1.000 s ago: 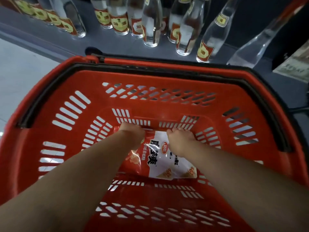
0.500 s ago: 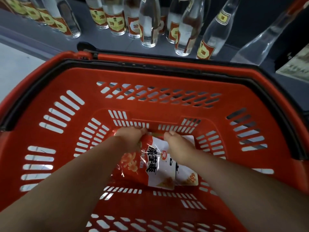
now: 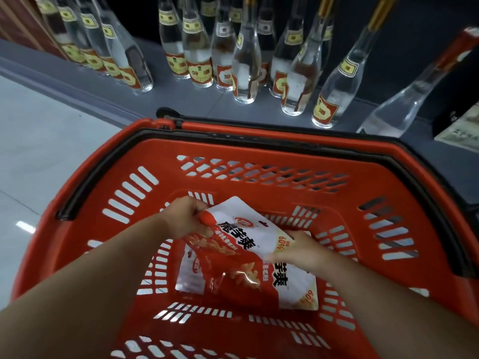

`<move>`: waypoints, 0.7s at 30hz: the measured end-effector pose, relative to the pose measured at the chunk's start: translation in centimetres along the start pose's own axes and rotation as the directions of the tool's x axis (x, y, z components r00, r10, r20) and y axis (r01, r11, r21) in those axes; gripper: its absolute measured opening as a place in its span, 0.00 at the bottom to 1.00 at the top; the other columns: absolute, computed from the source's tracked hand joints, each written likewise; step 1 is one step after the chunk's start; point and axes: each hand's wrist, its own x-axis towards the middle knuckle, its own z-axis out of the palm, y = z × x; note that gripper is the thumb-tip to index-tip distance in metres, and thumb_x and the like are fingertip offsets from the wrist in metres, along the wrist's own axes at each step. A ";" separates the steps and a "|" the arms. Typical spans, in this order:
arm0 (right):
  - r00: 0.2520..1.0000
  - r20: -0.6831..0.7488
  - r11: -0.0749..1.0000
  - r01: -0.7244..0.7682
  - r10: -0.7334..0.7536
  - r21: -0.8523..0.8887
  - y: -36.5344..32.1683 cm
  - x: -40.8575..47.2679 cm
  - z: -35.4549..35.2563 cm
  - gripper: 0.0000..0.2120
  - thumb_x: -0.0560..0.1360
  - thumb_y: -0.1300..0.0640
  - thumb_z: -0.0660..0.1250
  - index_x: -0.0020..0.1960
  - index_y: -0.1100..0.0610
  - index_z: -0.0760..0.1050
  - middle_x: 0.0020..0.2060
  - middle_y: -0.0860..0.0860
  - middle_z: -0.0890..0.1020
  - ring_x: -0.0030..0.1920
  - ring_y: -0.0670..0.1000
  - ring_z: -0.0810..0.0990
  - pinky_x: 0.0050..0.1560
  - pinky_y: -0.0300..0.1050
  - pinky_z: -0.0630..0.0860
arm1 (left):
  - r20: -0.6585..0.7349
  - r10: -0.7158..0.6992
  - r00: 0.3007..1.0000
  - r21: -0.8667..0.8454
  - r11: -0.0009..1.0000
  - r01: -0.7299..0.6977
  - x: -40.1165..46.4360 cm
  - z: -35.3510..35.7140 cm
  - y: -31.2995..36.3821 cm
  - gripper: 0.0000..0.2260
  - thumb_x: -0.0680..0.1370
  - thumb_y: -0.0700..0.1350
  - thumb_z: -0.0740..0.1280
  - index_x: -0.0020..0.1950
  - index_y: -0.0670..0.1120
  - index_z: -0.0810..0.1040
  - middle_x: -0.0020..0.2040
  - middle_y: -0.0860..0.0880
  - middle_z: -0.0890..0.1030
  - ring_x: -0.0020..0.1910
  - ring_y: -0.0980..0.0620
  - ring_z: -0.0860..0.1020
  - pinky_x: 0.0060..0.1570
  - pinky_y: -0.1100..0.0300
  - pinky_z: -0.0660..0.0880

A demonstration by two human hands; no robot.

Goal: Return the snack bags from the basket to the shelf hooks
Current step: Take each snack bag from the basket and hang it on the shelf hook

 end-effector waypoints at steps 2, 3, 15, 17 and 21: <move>1.000 -0.024 0.976 0.019 -0.014 0.218 -0.7 0.0 0.1 0.28 0.61 0.53 0.81 0.59 0.53 0.78 0.51 0.49 0.85 0.53 0.48 0.83 0.60 0.45 0.76 | -0.034 -0.030 0.999 -0.088 0.996 0.026 -0.5 -0.2 -0.2 0.07 0.68 0.37 0.78 0.44 0.43 0.85 0.43 0.47 0.86 0.45 0.50 0.84 0.53 0.51 0.81; 1.000 -0.019 0.952 0.023 -0.018 0.305 -1.1 -0.1 0.0 0.25 0.64 0.58 0.80 0.59 0.54 0.77 0.53 0.50 0.84 0.55 0.48 0.82 0.59 0.43 0.76 | -0.044 -0.042 0.998 -0.146 0.989 0.035 -0.7 -0.4 -0.3 0.07 0.68 0.37 0.77 0.45 0.43 0.85 0.44 0.48 0.86 0.45 0.50 0.84 0.52 0.52 0.81; 0.979 -0.114 0.972 0.185 -0.169 0.147 -3.5 -2.3 0.8 0.09 0.73 0.61 0.73 0.51 0.53 0.79 0.43 0.45 0.84 0.41 0.41 0.82 0.36 0.29 0.76 | 0.135 -0.045 0.990 -0.307 0.948 0.085 -3.8 1.0 0.9 0.24 0.69 0.46 0.77 0.63 0.54 0.76 0.57 0.55 0.82 0.59 0.54 0.78 0.63 0.56 0.73; 0.973 -0.158 0.973 0.191 -0.170 0.130 -3.5 -3.1 0.5 0.07 0.73 0.61 0.72 0.51 0.55 0.80 0.45 0.49 0.85 0.43 0.45 0.84 0.41 0.35 0.79 | 0.155 -0.030 0.988 -0.273 0.959 0.071 -4.2 1.1 1.4 0.23 0.72 0.45 0.75 0.65 0.54 0.74 0.58 0.55 0.81 0.58 0.55 0.78 0.60 0.59 0.75; 0.959 -0.222 0.969 0.210 -0.178 0.131 -4.6 -6.1 -0.5 0.08 0.73 0.62 0.72 0.52 0.61 0.81 0.46 0.53 0.86 0.45 0.50 0.86 0.50 0.45 0.82 | 0.092 -0.003 0.996 -0.332 0.943 0.034 -6.3 0.6 3.0 0.15 0.75 0.42 0.71 0.61 0.49 0.78 0.54 0.52 0.84 0.54 0.54 0.82 0.56 0.61 0.78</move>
